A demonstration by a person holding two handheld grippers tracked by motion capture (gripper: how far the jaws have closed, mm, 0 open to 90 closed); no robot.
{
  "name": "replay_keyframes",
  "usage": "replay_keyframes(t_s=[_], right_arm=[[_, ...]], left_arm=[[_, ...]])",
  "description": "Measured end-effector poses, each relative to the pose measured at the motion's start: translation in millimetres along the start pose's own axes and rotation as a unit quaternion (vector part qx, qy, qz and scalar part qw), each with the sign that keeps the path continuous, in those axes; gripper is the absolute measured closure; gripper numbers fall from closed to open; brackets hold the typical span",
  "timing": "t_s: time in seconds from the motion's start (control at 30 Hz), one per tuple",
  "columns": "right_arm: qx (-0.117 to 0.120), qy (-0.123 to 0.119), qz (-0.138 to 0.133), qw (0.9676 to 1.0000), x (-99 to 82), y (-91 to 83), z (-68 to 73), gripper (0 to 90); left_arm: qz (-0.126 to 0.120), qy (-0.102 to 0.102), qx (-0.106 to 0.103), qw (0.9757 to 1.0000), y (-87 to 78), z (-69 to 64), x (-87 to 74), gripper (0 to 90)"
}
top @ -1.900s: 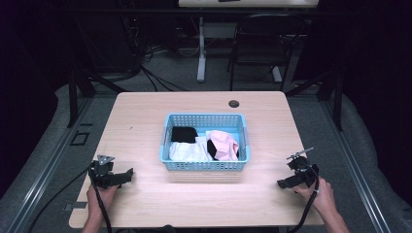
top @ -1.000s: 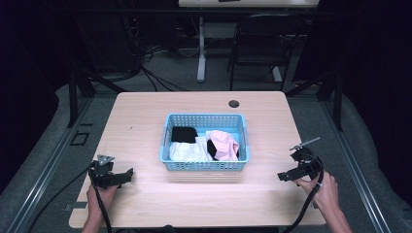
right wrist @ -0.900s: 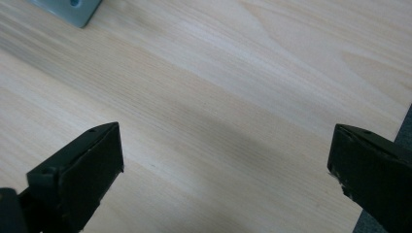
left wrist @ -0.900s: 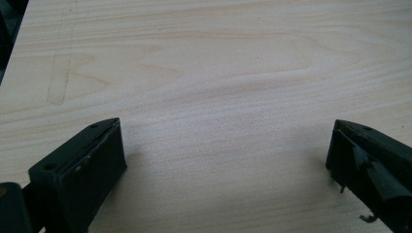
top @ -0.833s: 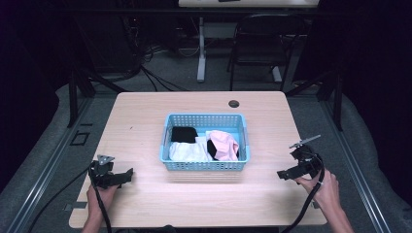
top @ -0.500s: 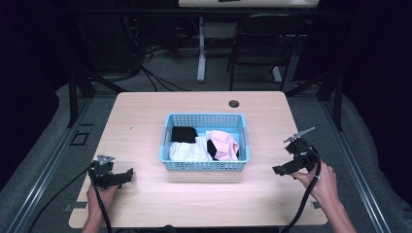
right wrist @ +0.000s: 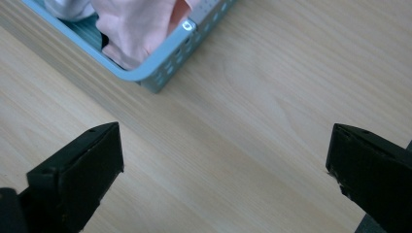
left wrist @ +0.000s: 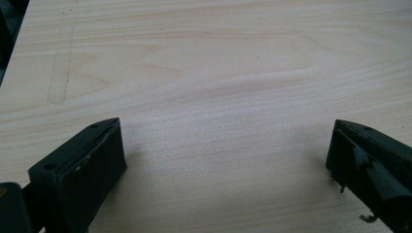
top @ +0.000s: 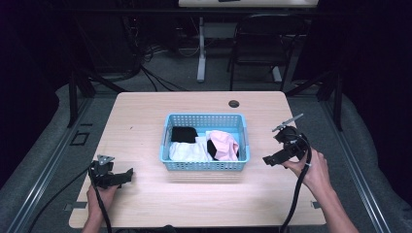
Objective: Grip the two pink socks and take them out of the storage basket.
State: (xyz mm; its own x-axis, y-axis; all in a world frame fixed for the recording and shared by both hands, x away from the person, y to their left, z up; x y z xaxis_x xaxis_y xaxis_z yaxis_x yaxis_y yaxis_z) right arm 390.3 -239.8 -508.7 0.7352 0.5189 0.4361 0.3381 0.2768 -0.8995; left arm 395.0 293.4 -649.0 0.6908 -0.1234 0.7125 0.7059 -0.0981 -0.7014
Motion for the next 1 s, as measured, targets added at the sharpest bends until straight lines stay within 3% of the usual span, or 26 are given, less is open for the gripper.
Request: replay_keyframes(t_s=[0.53,0.73,1.0], right_arm=[[0.012,-0.050,-0.004,0.9987,59.0,-6.5,25.9,0.0],[0.036,-0.073,-0.002,0.9967,87.1,11.6,44.9,0.0],[0.056,-0.093,0.020,0.9938,106.6,44.2,67.6,0.0]], left_arm=[[0.000,0.001,0.000,1.0000,0.0,0.1,0.0,0.6],[0.000,0.000,0.000,1.0000,0.0,0.0,0.0,0.6],[0.000,0.001,0.000,1.0000,0.0,0.1,0.0,0.6]])
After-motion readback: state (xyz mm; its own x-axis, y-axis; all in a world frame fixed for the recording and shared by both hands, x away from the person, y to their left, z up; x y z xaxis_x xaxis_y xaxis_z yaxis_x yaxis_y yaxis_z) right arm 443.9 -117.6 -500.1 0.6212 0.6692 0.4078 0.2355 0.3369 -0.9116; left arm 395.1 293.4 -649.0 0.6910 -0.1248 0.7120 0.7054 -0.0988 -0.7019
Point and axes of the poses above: each handheld gripper's, and its own axes: y roughly forward along the jaws, x roughly out of its top, z roughly to its left, the point moved 8 cm from there along y, roughly forward along the jaws, and after that the axes turned 2 degrees about x, right-handed, at the moved point
